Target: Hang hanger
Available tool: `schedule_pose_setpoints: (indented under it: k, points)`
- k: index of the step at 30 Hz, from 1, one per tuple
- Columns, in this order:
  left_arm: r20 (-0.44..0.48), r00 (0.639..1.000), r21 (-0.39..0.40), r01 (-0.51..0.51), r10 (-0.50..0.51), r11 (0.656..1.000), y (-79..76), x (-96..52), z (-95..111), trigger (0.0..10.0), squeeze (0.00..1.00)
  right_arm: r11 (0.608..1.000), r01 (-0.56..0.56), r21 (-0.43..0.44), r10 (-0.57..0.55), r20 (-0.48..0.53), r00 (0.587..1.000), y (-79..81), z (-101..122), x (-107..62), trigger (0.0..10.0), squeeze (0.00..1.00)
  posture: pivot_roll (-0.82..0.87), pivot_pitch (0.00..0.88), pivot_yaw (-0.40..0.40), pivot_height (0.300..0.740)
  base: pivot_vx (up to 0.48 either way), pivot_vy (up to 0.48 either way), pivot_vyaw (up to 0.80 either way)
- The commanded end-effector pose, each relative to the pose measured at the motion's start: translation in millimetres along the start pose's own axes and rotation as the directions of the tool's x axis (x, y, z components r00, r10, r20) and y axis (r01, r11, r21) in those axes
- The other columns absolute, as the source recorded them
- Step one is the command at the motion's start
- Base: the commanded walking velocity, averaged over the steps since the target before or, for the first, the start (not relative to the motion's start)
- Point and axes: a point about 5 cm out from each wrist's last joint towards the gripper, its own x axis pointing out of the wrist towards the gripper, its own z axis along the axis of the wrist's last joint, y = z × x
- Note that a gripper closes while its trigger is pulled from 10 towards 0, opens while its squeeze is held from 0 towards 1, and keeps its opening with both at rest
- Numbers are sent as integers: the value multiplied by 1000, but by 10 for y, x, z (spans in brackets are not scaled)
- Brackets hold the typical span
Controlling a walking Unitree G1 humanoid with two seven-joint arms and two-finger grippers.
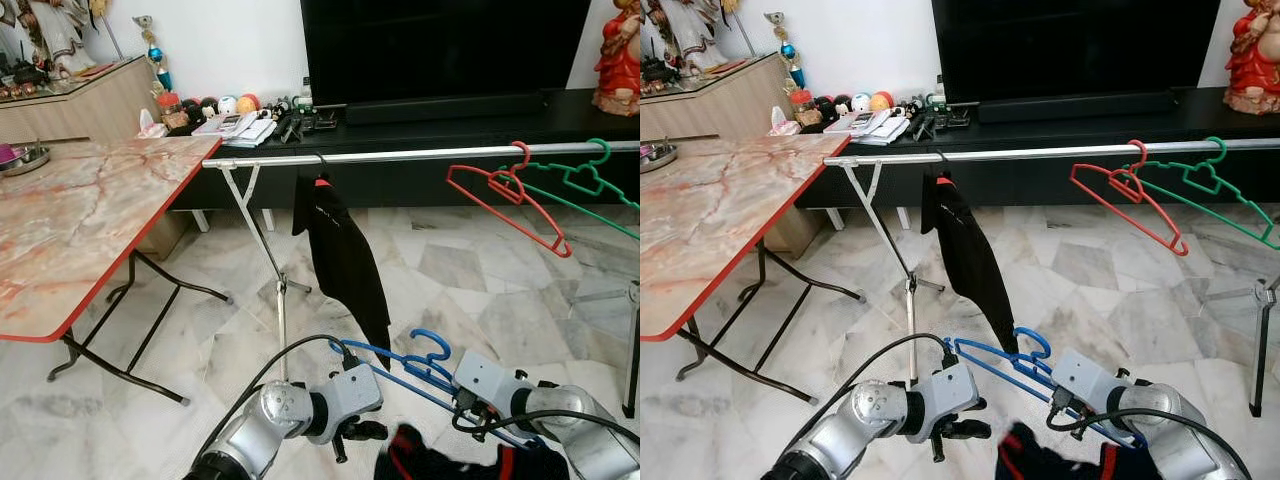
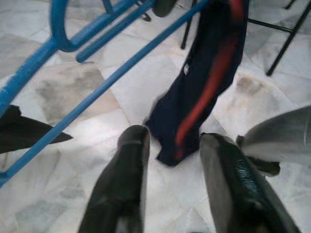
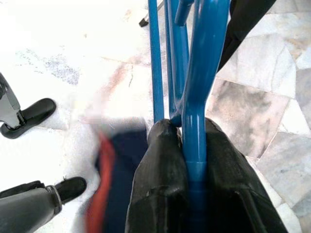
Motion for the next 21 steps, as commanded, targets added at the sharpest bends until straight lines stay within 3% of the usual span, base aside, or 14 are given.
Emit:
schedule_pose_setpoints:
  k: [1,7,14,20,21]
  points:
    - [-14,1000,14,1,-1,1000,17,-50,-35,10000,1000,999,0,-38,0,16,1000,-54,85,-15,10000,0,-50,0,70,740,0,0,0]
    - [65,996,-1,-57,57,998,118,-94,83,10000,1000,994,-65,-86,67,20,998,-20,125,-27,10000,0,-48,0,69,740,0,0,0]
    - [162,985,-34,-53,58,998,217,-188,244,10000,1000,984,-123,-127,122,-15,992,-20,64,-89,10000,0,-47,0,67,740,0,0,0]
    - [109,994,-5,0,0,1000,199,-244,152,10000,1000,972,-175,-159,183,36,982,44,134,-127,10000,0,-48,0,74,740,0,0,0]
    - [107,994,-5,1,-1,1000,198,-246,148,10000,471,969,-184,-165,194,51,980,58,156,-134,10000,0,-47,0,75,740,0,0,0]
